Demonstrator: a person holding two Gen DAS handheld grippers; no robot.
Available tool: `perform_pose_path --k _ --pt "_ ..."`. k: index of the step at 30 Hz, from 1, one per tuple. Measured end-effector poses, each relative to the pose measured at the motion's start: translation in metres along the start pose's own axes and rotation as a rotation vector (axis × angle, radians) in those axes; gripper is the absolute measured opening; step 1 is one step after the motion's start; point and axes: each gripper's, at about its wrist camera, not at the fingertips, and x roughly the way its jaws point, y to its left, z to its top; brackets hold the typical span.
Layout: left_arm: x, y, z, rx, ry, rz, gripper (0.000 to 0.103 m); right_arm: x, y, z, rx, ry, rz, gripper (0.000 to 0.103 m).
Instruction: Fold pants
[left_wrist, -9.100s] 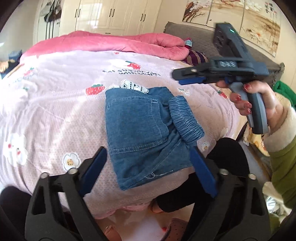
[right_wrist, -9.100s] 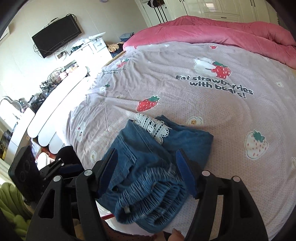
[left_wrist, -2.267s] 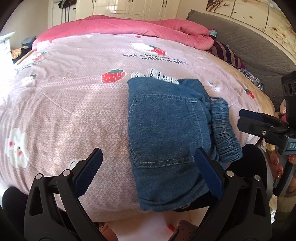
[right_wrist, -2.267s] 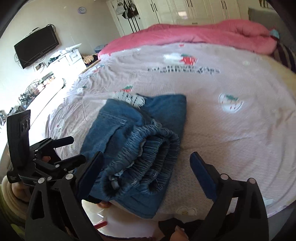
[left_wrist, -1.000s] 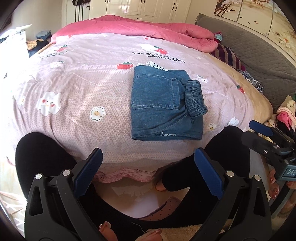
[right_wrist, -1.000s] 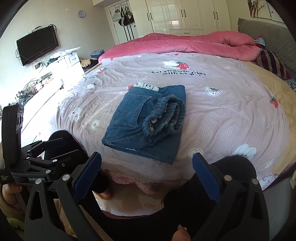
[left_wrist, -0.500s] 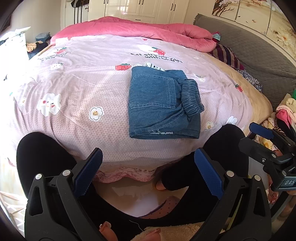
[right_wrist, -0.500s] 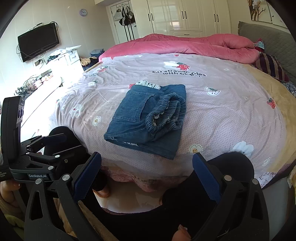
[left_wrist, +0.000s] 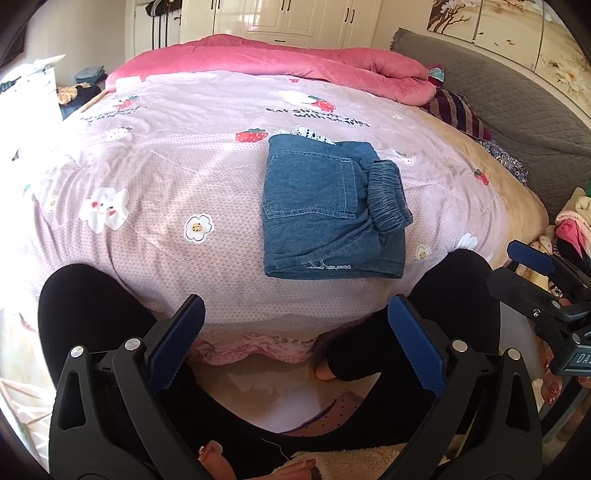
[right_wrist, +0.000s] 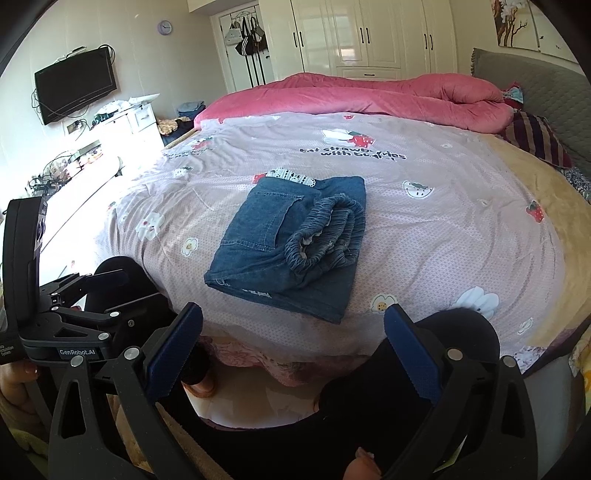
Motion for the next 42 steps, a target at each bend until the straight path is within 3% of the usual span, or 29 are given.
perform_pose_path --k 42 --pt "-0.0076 -0.0016 0.0019 0.016 -0.040 0.057 0.093 -0.0027 0.0011 0.0031 -0.013 -0.011 -0.022 0.098"
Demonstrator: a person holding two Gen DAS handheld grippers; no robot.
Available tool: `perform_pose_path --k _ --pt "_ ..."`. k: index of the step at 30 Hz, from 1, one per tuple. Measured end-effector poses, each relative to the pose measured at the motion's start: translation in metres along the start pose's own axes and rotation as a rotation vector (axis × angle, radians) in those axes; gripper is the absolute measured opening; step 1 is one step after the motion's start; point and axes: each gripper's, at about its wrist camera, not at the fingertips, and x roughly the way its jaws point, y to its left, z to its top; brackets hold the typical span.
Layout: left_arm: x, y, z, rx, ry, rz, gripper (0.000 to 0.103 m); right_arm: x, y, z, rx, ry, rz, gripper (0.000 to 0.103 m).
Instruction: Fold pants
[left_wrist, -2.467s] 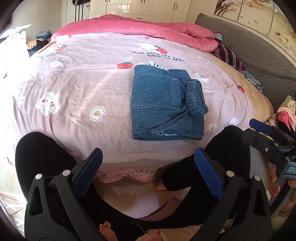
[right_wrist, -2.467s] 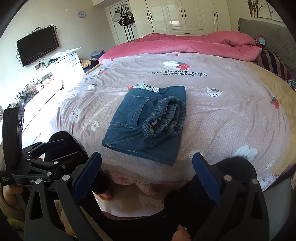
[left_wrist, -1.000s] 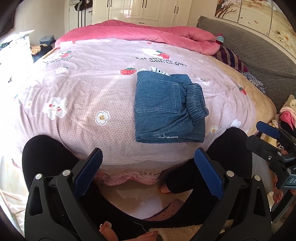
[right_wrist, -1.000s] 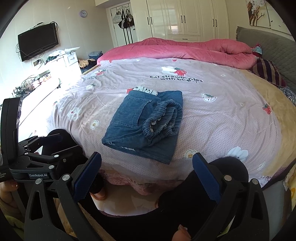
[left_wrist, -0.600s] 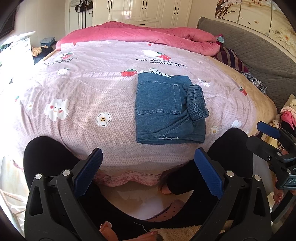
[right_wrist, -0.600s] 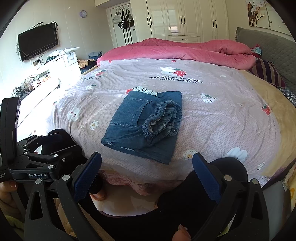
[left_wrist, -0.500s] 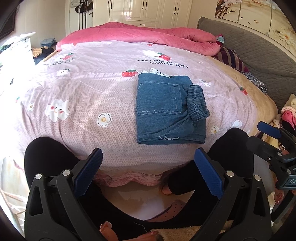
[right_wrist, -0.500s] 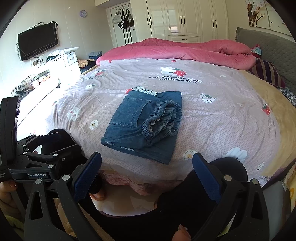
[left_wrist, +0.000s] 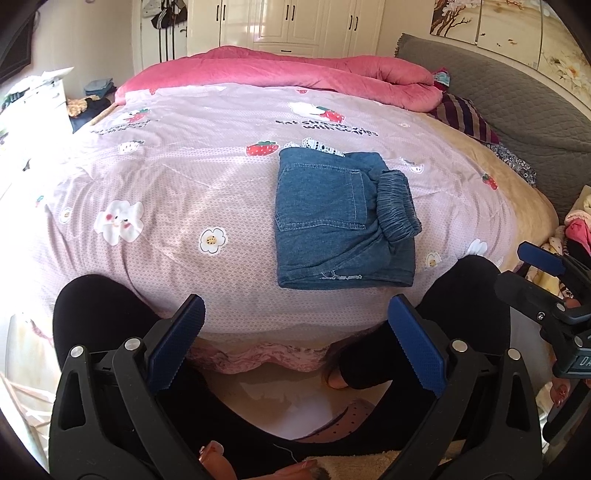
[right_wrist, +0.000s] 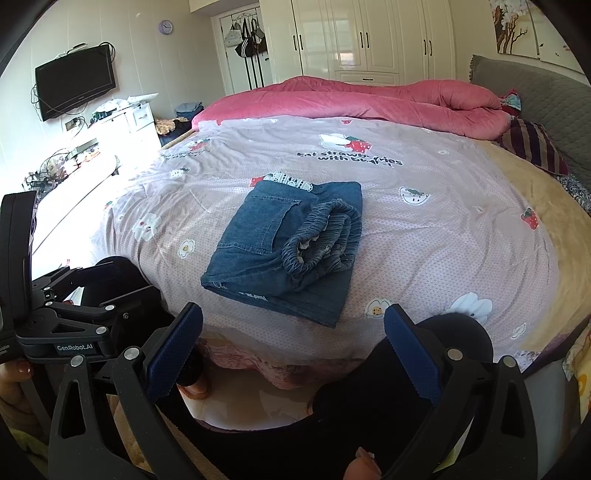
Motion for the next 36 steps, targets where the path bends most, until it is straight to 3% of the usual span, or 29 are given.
perform_pose_path --k 36 --pt "0.0012 -0.0058 0.0011 0.033 -0.016 0.060 0.093 0.0094 -0.0055 -0.0031 0.016 0.007 -0.046 0.098"
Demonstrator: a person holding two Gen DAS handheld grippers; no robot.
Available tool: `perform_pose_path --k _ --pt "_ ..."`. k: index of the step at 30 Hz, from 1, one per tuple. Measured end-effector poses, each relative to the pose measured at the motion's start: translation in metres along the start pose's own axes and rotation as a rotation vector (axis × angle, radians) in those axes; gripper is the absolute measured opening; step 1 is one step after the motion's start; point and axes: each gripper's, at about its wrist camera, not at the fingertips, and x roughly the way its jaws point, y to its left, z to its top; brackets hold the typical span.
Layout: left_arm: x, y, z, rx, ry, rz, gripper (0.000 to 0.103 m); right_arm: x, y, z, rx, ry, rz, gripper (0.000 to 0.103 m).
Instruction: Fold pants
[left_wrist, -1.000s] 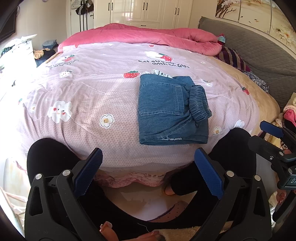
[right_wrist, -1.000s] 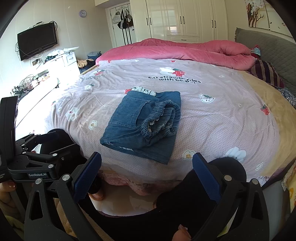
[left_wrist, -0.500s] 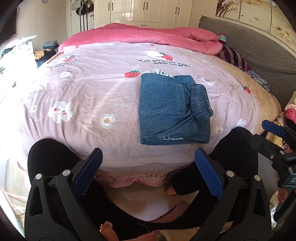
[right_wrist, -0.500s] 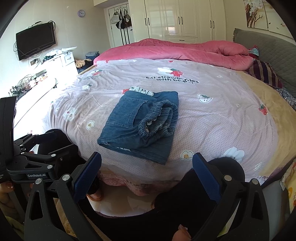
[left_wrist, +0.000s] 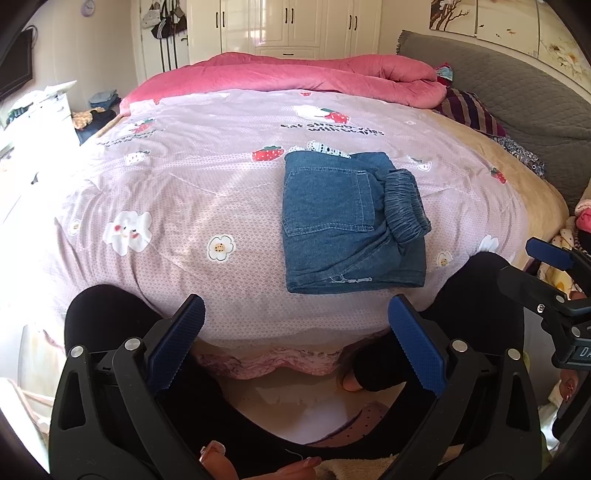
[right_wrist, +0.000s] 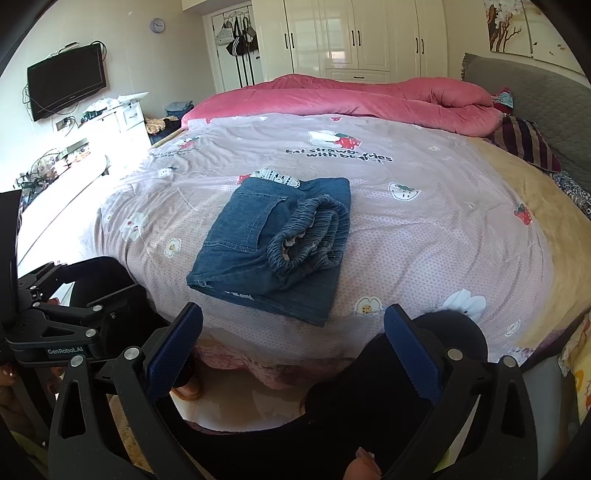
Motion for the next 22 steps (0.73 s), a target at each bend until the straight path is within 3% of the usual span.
perform_pose_path --k 7,10,13,16,19,22 --pt "0.004 0.017 0.009 -0.040 -0.009 0.061 0.093 0.018 -0.023 0.007 0.025 0.015 -0.044 0.098" --pt "0.006 0.038 0.022 -0.086 -0.036 0.089 0.093 0.032 -0.047 0.014 0.057 0.018 -0.087 0.098" --pt "0.009 0.074 0.042 -0.138 -0.085 0.066 0.093 0.050 -0.084 0.028 0.111 0.020 -0.150 0.098" --pt "0.028 0.120 0.071 -0.191 -0.098 0.150 0.093 0.073 -0.141 0.052 0.189 0.011 -0.256 0.098" --pt "0.081 0.189 0.107 -0.221 -0.033 0.335 0.093 0.104 -0.211 0.089 0.253 0.028 -0.384 0.098" --pt "0.131 0.246 0.132 -0.264 0.025 0.377 0.093 0.141 -0.272 0.125 0.285 0.063 -0.465 0.098"
